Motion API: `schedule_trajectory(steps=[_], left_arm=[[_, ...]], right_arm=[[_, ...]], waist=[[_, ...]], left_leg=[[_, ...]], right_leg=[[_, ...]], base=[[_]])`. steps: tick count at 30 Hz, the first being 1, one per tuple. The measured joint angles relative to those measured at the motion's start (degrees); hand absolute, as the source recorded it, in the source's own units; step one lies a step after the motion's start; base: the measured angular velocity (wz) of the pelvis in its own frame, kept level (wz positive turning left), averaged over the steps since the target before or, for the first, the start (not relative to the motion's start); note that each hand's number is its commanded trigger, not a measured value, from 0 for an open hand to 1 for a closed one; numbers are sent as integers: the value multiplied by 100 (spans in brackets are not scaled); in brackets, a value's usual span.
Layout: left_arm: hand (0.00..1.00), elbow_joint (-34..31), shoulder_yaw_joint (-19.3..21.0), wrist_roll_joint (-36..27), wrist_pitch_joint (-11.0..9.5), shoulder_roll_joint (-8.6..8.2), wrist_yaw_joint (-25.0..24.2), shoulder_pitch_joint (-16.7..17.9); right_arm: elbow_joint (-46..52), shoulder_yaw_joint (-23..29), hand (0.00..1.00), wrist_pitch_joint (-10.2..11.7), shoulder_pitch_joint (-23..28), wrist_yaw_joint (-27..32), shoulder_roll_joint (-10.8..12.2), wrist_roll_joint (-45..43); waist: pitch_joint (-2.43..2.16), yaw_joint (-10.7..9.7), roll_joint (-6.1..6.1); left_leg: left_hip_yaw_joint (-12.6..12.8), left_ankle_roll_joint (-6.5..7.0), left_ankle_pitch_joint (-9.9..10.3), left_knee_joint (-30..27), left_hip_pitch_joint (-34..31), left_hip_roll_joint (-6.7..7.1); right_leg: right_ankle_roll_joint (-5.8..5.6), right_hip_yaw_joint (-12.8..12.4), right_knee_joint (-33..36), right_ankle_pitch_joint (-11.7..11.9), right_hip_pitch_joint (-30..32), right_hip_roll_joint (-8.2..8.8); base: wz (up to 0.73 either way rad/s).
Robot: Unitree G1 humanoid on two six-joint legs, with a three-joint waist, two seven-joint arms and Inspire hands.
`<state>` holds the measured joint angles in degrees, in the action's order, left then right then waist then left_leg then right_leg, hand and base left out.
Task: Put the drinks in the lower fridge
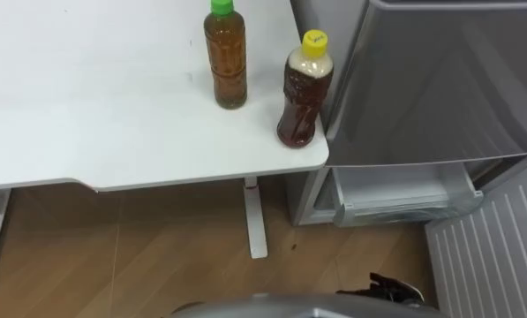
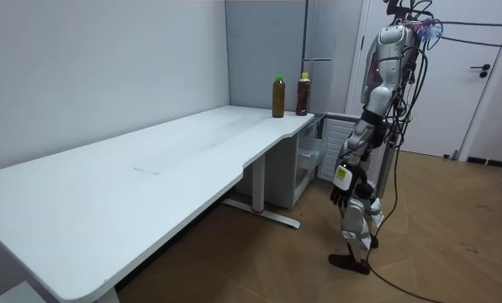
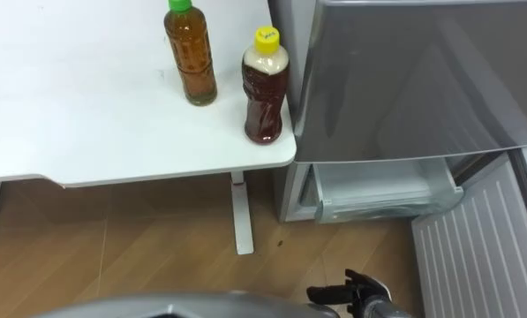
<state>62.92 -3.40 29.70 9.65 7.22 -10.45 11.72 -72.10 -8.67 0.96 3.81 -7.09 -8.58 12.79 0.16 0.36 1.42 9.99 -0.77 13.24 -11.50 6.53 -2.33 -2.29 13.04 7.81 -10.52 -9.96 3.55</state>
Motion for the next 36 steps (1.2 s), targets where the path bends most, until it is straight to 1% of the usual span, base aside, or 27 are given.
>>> schedule_trajectory(steps=[6, 9, 15, 22, 26, 29, 32, 33, 36], left_arm=[[0, 25, 27, -140, 6, 13, -27, 2], [0, 26, 34, -335, 14, 24, -15, 6], [0, 58, 162, -334, 23, 33, 17, -16], [0, 140, 210, -565, 23, 37, 67, -19], [0, 138, 214, -773, 22, 41, 128, -16], [0, 131, 224, -780, 21, 37, 206, -12], [0, 129, 336, -831, 22, 33, 315, -8], [0, 122, 408, -957, 10, 30, 382, 46], [0, 121, 519, -1131, 5, 26, 483, 58]], right_arm=[[-2, 90, 0, -101, -19, -65, -7, 0], [-20, 96, 0, -111, -30, -64, -6, -4], [-162, 113, 0, -175, -143, -112, -11, -145], [-170, 123, 0, -154, -138, -114, -18, -136], [-167, 150, 0, -148, -133, -63, -16, -137], [-169, 154, 0, -151, -142, 21, -15, -179], [-169, 200, 0, -156, -137, 73, -16, -182], [-167, 222, 0, -156, -128, 71, -15, -182], [-166, 266, 0, -159, -119, 66, -14, -181]], waist=[[0, 16, 2], [1, 12, 4], [0, 15, 9], [4, 11, 1], [10, -3, -12], [11, 9, -36], [10, 4, -62], [11, 2, -64], [9, -3, -59]], left_leg=[[18, 0, -1, -26, 4, 6], [13, 0, -1, -22, 7, 9], [18, 0, -1, -28, 6, 8], [-3, 0, -1, -26, 8, 9], [-74, 1, 0, -23, 9, 18], [-110, 1, 0, -27, 2, 16], [-151, 1, 0, -27, -13, 16], [-174, 0, 0, -30, -29, 18], [-229, 0, -1, -58, -78, 29]], right_leg=[[0, -23, -12, -4, 5, 3], [-1, -22, -16, -4, 5, 4], [-1, -18, -9, -4, -14, 4], [-1, -2, -3, -4, -48, 4], [-1, 51, -10, -4, -88, 7], [-1, 84, -11, -4, -95, 4], [-1, 129, -9, -4, -109, 3], [-1, 149, -10, -4, -110, 3], [-3, 200, -15, -5, -105, 5]], base=[[0], [0], [0], [0], [7], [8], [7], [7], [11]])
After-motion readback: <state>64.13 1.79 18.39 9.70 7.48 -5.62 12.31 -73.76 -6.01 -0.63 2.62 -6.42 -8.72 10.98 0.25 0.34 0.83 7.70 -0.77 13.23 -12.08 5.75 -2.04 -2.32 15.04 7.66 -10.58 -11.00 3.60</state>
